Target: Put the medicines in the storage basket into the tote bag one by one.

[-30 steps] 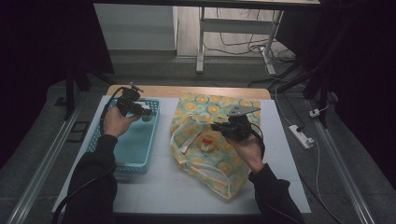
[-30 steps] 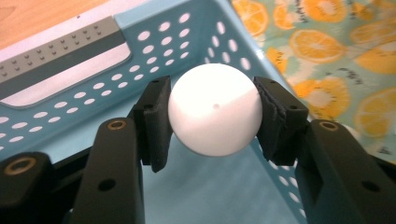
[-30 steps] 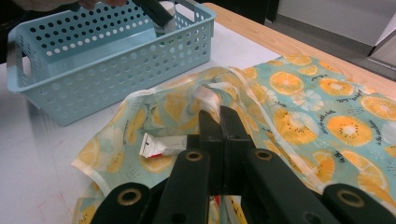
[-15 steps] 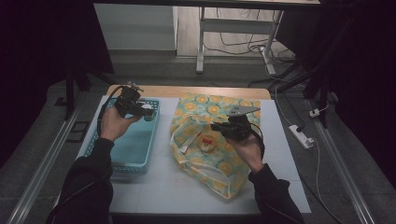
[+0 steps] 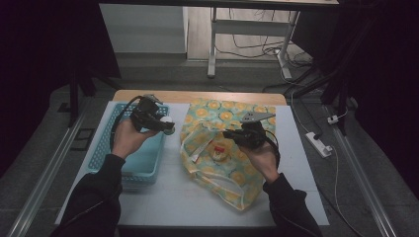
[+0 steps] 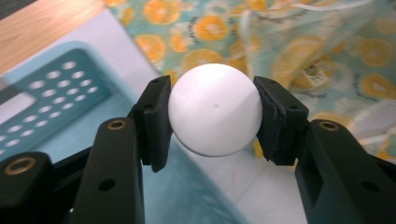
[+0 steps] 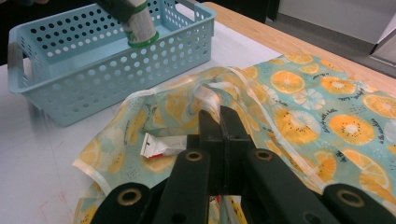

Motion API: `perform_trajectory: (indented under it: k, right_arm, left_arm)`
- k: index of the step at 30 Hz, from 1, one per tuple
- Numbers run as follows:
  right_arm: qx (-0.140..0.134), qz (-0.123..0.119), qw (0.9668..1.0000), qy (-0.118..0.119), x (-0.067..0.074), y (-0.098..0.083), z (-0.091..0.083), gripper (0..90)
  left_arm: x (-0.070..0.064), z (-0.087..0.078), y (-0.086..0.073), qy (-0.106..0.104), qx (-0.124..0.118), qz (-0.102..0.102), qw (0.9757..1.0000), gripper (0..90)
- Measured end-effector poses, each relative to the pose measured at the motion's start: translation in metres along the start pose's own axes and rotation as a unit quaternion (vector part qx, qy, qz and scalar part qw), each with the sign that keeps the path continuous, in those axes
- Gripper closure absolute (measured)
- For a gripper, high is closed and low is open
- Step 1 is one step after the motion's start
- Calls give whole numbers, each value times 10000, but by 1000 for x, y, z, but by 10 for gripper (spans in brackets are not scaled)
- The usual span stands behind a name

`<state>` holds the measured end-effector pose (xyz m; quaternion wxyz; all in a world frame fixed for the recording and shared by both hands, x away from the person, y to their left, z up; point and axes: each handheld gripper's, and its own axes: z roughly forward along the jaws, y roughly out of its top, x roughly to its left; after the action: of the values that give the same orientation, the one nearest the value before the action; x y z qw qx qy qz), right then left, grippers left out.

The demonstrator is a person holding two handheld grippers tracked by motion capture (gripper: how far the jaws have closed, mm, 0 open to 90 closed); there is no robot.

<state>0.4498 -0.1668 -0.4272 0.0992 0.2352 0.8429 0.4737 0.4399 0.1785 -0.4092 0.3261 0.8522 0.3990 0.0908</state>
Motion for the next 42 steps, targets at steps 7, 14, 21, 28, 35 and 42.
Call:
perform_trajectory:
  k: [7,14,21,28,35,42]
  right_arm:
    - [7,12,10000,-13,-1,0,0,900]
    - [4,9,10000,-26,-1,0,0,900]
    - [0,15,10000,-40,-1,0,0,900]
    - [-6,16,10000,-44,-1,0,0,900]
    - [-13,8,10000,-66,-1,0,0,900]
    - [-12,9,10000,-77,-1,0,0,900]
  left_arm:
    - [-26,10,3,-239,1,314,9992,504]
    - [-49,22,7,-440,23,553,9975,504]
    - [-71,39,15,-595,104,839,9946,503]
    - [-85,58,25,-670,142,973,9929,504]
    - [-96,76,38,-703,184,1096,9913,503]
    - [-100,91,47,-674,186,1109,9914,503]
